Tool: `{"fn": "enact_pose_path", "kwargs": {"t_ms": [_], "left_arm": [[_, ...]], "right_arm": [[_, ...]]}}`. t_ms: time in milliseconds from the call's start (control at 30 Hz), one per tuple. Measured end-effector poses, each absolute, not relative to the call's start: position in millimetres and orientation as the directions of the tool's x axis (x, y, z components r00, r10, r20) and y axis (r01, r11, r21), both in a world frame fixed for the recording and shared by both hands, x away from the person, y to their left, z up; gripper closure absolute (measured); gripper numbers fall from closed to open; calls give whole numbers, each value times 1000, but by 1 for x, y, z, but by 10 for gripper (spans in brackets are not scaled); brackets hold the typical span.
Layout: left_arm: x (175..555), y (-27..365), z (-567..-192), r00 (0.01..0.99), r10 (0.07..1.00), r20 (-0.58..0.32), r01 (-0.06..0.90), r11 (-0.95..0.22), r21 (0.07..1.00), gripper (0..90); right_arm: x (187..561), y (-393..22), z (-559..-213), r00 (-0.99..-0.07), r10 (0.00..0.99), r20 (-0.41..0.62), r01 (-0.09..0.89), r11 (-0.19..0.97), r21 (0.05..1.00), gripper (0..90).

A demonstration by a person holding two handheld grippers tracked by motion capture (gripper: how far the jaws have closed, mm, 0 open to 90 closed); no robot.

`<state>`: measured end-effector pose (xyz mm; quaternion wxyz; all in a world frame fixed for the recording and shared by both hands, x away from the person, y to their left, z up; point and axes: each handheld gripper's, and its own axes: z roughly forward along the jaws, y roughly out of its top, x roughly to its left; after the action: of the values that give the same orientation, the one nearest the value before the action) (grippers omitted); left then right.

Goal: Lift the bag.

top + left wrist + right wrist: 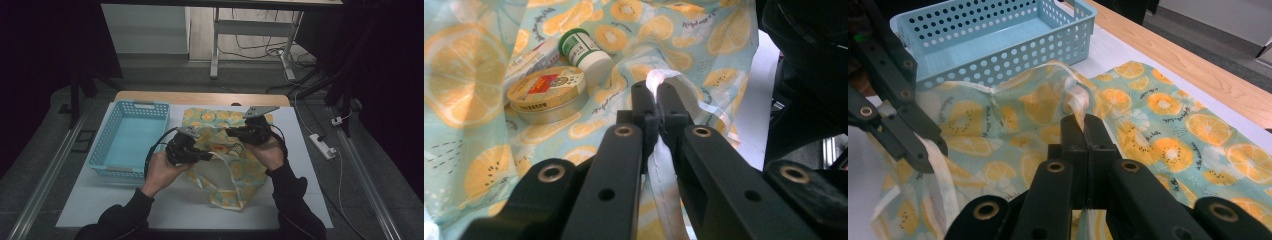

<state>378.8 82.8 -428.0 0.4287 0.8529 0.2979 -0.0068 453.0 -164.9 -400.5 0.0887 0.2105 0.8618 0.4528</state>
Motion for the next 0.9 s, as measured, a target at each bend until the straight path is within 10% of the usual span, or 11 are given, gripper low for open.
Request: {"fn": "enact_pose_path", "kwargs": {"t_ms": [900], "left_arm": [[406,99,-371,829,504,-244,487,-432,759,893]], "right_arm": [[456,-163,-377,-900,435,39,269,482,834,900]]}}
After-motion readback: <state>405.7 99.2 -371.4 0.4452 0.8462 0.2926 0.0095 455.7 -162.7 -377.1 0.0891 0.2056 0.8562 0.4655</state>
